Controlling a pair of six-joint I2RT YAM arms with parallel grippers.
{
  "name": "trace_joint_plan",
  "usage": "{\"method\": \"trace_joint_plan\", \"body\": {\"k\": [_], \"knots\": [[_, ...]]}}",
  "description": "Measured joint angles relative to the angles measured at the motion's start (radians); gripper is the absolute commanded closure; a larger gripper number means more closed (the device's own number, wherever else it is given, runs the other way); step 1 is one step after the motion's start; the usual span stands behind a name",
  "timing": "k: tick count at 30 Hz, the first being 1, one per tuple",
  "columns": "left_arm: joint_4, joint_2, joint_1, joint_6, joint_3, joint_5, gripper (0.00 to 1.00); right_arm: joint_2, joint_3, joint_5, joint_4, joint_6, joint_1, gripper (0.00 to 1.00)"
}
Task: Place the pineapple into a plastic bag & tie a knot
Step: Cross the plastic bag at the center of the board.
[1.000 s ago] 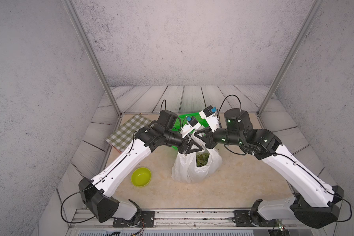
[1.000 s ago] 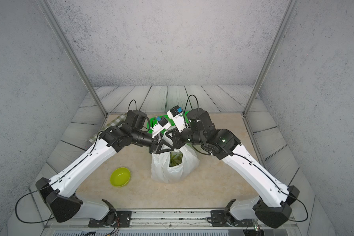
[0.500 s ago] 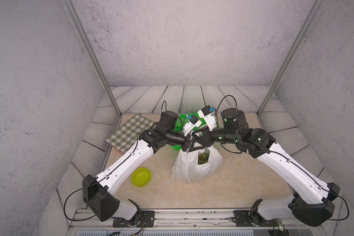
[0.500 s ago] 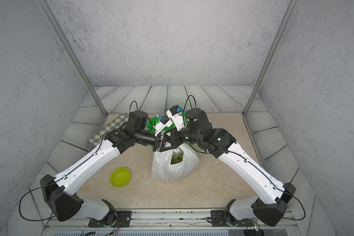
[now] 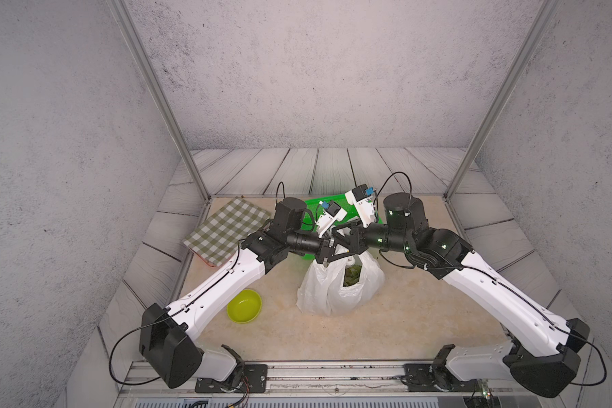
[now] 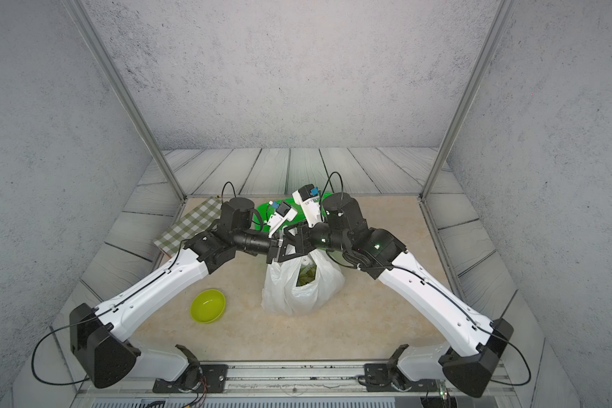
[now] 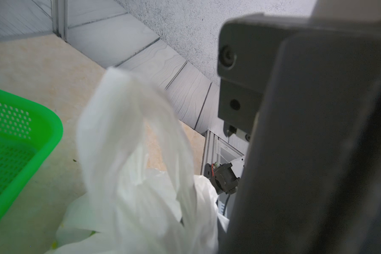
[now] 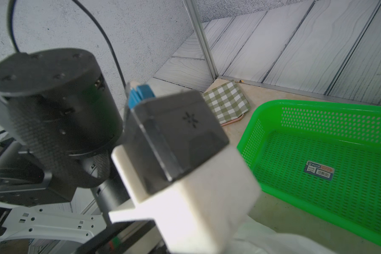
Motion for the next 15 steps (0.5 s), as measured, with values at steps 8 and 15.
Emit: {"method": "trace_joint_plan", "body": {"k": [8, 15], "knots": [[0.075, -0.002, 0.000, -0.040, -0.024, -0.002, 1.00, -0.032, -0.032, 0.007, 0.030, 0.017, -0.002, 0.88], [0.096, -0.002, 0.000, -0.027, -0.029, 0.001, 1.00, -0.049, 0.000, -0.005, -0.033, 0.011, -0.029, 0.49]]}}
